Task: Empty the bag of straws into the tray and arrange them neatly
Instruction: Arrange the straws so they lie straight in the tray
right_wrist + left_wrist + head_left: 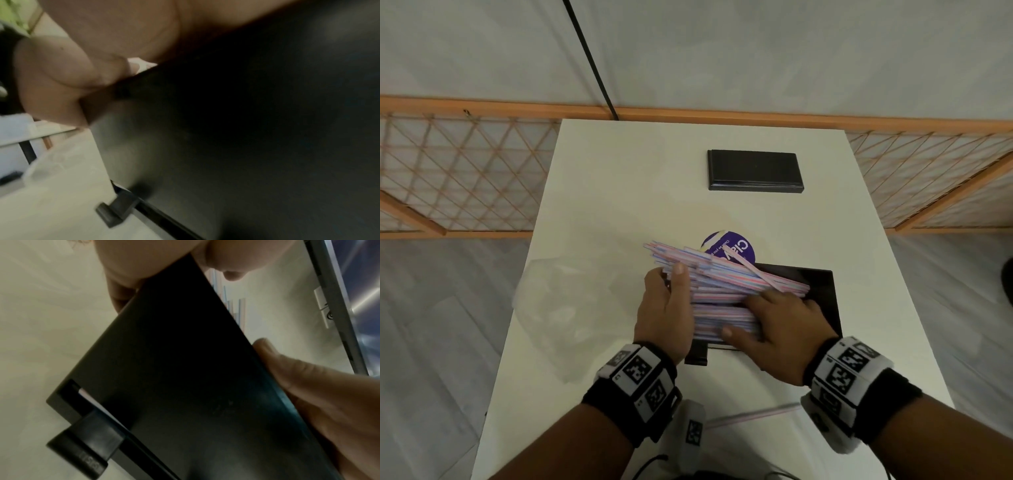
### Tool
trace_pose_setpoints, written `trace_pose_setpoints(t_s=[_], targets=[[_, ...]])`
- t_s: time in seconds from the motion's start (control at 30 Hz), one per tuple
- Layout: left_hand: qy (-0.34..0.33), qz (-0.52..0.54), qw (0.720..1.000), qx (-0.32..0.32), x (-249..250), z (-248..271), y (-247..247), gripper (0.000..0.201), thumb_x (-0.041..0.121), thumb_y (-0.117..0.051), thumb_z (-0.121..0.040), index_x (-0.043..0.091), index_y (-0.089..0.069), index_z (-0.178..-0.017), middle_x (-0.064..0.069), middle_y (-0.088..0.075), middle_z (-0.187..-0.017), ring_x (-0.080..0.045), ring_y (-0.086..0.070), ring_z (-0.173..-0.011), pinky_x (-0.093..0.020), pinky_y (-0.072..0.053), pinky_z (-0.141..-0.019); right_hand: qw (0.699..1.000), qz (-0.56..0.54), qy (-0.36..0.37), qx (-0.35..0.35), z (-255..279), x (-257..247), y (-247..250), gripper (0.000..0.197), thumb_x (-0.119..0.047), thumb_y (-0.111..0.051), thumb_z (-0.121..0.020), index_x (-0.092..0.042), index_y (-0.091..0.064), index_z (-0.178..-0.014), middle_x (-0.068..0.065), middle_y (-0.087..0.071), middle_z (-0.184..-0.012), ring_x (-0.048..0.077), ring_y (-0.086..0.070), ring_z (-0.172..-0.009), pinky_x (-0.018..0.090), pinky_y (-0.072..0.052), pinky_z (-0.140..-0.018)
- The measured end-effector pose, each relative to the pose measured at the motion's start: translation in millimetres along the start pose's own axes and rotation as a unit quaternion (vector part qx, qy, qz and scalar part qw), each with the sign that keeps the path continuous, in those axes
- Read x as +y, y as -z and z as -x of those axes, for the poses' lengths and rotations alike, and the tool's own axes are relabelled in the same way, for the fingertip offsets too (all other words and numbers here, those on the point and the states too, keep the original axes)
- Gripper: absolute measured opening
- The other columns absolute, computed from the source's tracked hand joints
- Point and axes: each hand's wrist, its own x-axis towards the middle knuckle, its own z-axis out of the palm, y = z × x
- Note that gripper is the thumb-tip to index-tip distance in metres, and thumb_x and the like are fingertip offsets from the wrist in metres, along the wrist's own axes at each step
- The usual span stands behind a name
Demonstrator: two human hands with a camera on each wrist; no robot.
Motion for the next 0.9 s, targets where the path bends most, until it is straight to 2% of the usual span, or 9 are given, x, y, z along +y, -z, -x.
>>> trace_pose_setpoints(t_s=[0.1, 0.27, 0.4, 0.47, 0.57, 0.7, 0.77, 0.83, 0.9], targets=[[-0.003, -0.011, 1.0, -0.003, 0.0, 0.9, -0.7, 0.047, 0.055, -0.028, -0.103, 0.014, -0.048, -0.116, 0.013, -0.056, -0.094, 0.002, -0.053, -0.082, -0.014, -0.035, -0.064, 0.999, 0.009, -0.029, -0.018, -0.1, -1.6, -1.3, 0.1, -0.094, 0.003, -0.065, -0.034, -0.053, -0.121, -0.007, -0.059, -0.126, 0.025, -0.053, -0.122, 0.048, -0.036, -0.104], [-0.008, -0.01, 1.0, 0.005, 1.1, 1.8, -0.3, 0.047, 0.055, -0.029, -0.103, 0.014, -0.049, -0.115, 0.015, -0.055, -0.092, 0.004, -0.052, -0.081, -0.013, -0.035, -0.064, 1.0, -0.019, 0.013, 0.014, -1.4, -2.2, 2.1, 0.072, -0.081, -0.012, -0.081, -0.032, -0.057, -0.108, -0.011, -0.062, -0.108, 0.021, -0.056, -0.113, 0.044, -0.041, -0.099], [-0.024, 0.071, 0.997, 0.032, 2.5, -0.3, 2.9, 0.053, 0.061, -0.039, -0.099, 0.012, -0.052, -0.113, 0.011, -0.059, -0.092, 0.005, -0.058, -0.077, -0.014, -0.042, -0.067, 0.982, -0.077, 0.037, 0.165, 11.4, 12.7, 6.3, 0.048, -0.065, -0.044, -0.083, -0.021, -0.065, -0.088, -0.001, -0.061, -0.085, 0.028, -0.061, -0.084, 0.037, -0.051, -0.074], [-0.016, 0.165, 0.985, 0.045, 4.0, -4.8, 4.6, 0.068, 0.075, -0.048, -0.088, 0.012, -0.054, -0.113, 0.002, -0.067, -0.1, -0.002, -0.067, -0.086, -0.024, -0.053, -0.08, 0.976, -0.107, -0.005, 0.192, 12.6, 18.9, 11.0, 0.045, -0.063, -0.052, -0.081, -0.019, -0.061, -0.088, -0.001, -0.057, -0.086, 0.025, -0.059, -0.083, 0.032, -0.049, -0.069], [0.037, 0.31, 0.947, 0.071, 14.8, -12.7, 11.5, 0.058, 0.064, -0.054, -0.09, 0.014, -0.061, -0.118, -0.015, -0.071, -0.119, -0.028, -0.07, -0.111, -0.049, -0.053, -0.102, 0.984, -0.11, -0.065, 0.122, 6.0, 18.4, 13.0, 0.055, -0.065, -0.055, -0.08, -0.021, -0.058, -0.112, -0.001, -0.059, -0.104, 0.024, -0.058, -0.098, 0.034, -0.05, -0.082], [0.075, 0.363, 0.928, 0.045, 28.3, -18.8, 19.5, 0.037, 0.05, -0.046, -0.103, 0.018, -0.062, -0.115, -0.004, -0.069, -0.117, -0.021, -0.068, -0.108, -0.037, -0.053, -0.098, 0.989, -0.116, 0.049, 0.081, 4.8, 1.8, 2.1, 0.054, -0.064, -0.042, -0.081, -0.027, -0.062, -0.115, -0.005, -0.064, -0.111, 0.024, -0.06, -0.106, 0.044, -0.05, -0.091], [0.052, 0.334, 0.939, 0.057, 26.9, -17.5, 15.9, 0.032, 0.048, -0.046, -0.103, 0.02, -0.062, -0.106, -0.004, -0.067, -0.107, -0.021, -0.067, -0.1, -0.034, -0.055, -0.089, 0.993, -0.088, 0.026, 0.076, 4.5, 3.2, 4.3, 0.063, -0.071, -0.032, -0.079, -0.029, -0.057, -0.119, -0.006, -0.06, -0.116, 0.023, -0.057, -0.111, 0.043, -0.047, -0.095], [0.012, 0.286, 0.955, 0.078, 19.0, -12.7, 10.3, 0.045, 0.058, -0.049, -0.093, 0.018, -0.063, -0.108, -0.007, -0.069, -0.109, -0.024, -0.067, -0.102, -0.037, -0.054, -0.09, 0.997, -0.055, -0.004, 0.059, 5.3, 1.7, 7.8, 0.079, -0.081, -0.022, -0.074, -0.032, -0.049, -0.129, -0.009, -0.055, -0.126, 0.022, -0.051, -0.119, 0.042, -0.041, -0.101], [-0.015, 0.241, 0.966, 0.088, 12.1, -5.6, 4.8, 0.052, 0.06, -0.046, -0.088, 0.016, -0.061, -0.112, 0.0, -0.067, -0.102, -0.015, -0.065, -0.093, -0.032, -0.051, -0.086, 0.999, -0.032, 0.017, 0.037, 5.6, -5.5, 7.3, 0.087, -0.087, -0.019, -0.071, -0.036, -0.043, -0.138, -0.011, -0.051, -0.134, 0.022, -0.047, -0.125, 0.042, -0.035, -0.106]])
